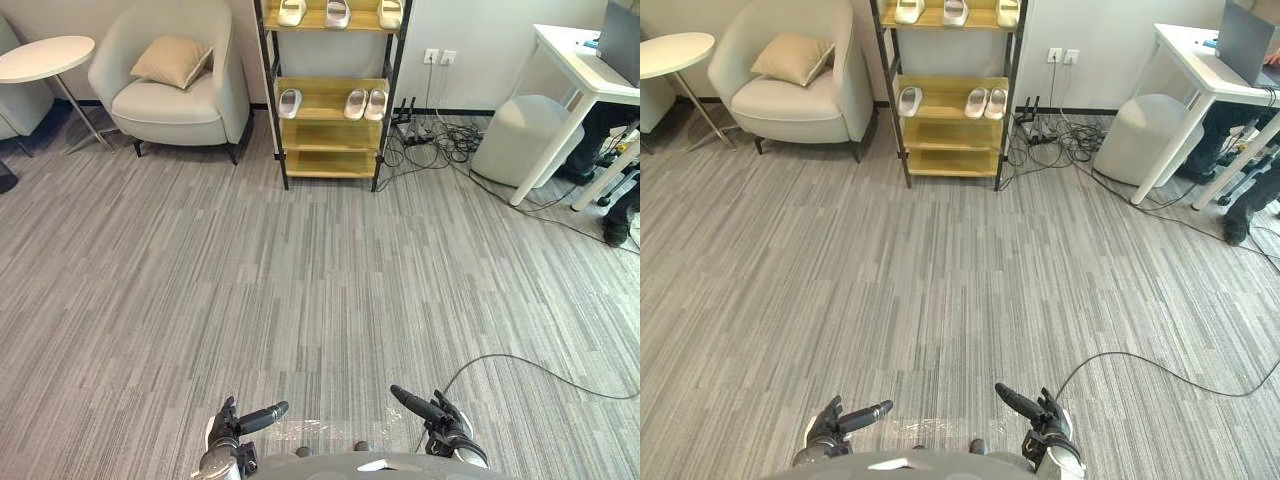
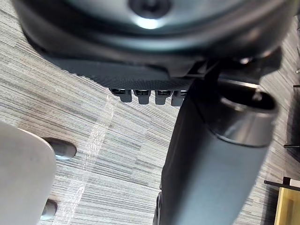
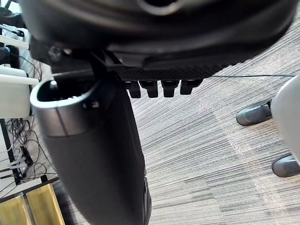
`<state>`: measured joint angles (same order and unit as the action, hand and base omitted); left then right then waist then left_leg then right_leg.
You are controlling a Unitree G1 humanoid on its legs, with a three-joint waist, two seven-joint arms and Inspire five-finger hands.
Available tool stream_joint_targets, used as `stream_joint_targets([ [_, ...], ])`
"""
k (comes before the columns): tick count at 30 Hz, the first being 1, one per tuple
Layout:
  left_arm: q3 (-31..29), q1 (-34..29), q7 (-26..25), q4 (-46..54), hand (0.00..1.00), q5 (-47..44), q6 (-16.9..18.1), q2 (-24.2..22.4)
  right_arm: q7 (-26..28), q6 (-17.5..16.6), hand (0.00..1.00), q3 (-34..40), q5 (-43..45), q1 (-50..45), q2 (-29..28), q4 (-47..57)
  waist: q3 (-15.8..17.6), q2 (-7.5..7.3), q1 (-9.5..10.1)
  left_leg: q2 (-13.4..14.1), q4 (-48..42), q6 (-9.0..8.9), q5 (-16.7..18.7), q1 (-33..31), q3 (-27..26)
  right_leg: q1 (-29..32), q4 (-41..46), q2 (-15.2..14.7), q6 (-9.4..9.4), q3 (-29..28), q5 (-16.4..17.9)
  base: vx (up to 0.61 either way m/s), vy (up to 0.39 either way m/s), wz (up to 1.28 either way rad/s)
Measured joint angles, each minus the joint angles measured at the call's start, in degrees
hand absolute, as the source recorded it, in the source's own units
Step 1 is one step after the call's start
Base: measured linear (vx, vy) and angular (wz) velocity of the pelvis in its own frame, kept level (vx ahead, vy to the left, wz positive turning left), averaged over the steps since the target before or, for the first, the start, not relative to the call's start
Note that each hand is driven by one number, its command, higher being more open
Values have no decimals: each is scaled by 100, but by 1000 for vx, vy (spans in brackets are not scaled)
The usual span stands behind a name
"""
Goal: Organize the slippers on the shoe rack
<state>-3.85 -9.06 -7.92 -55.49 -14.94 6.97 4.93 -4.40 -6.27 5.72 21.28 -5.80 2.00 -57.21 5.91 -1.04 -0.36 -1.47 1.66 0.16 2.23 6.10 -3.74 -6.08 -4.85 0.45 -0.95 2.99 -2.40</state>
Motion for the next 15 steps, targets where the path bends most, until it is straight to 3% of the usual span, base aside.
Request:
stream_joint_targets([
  [15, -207, 170, 173, -292, 100, 425, -15, -97, 29, 96, 100, 215, -157, 2, 33, -366, -30, 22, -8, -11, 85, 11, -40, 78, 7, -15, 0, -3, -1, 1, 1, -2, 0, 0],
])
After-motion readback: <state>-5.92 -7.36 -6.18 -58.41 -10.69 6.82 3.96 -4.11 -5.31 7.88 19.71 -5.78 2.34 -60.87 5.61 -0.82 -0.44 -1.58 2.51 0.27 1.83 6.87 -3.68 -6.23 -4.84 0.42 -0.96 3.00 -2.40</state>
